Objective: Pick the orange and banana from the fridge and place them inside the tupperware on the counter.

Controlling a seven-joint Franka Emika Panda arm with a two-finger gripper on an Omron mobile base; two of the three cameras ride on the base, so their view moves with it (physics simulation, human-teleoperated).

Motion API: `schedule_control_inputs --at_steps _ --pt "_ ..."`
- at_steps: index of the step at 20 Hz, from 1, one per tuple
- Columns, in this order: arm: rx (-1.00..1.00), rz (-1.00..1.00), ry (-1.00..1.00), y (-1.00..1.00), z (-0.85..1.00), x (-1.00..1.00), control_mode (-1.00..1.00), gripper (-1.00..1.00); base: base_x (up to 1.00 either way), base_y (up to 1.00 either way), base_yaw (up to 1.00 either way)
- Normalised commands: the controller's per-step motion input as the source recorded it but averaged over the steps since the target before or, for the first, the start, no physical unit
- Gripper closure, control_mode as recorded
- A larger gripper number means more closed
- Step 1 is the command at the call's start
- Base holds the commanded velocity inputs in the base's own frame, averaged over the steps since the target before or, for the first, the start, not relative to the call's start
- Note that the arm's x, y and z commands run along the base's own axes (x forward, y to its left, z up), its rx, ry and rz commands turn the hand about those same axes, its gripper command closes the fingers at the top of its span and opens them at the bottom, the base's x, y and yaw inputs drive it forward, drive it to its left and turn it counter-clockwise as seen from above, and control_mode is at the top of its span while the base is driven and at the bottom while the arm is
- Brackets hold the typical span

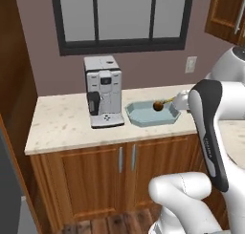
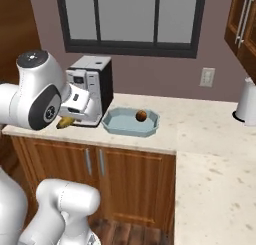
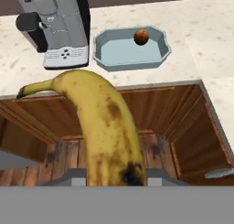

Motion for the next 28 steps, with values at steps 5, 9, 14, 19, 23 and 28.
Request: schedule_control_inputs --at_steps 5,9,14,19,23,28 --pt "0.00 0.00 0.00 0.00 0.00 0.00 1.00 1.00 0.61 -0.32 0.00" --pt "0.00 0.00 0.00 0.00 0.00 0.00 1.00 1.00 0.63 -0.09 0.00" --pt "0.00 0.00 0.00 0.00 0.00 0.00 1.00 1.00 0.55 -0.03 0.00" --pt "0.00 0.00 0.00 0.00 -0.13 0.02 -1.00 1.00 0.15 -0.03 0.00" --pt "0.00 0.00 0.00 0.00 -0.76 0.08 -1.00 1.00 0.00 0.00 0.00" --pt "0.00 0.00 0.00 0.00 -0.71 0.29 -1.00 1.00 0.00 0.00 0.00"
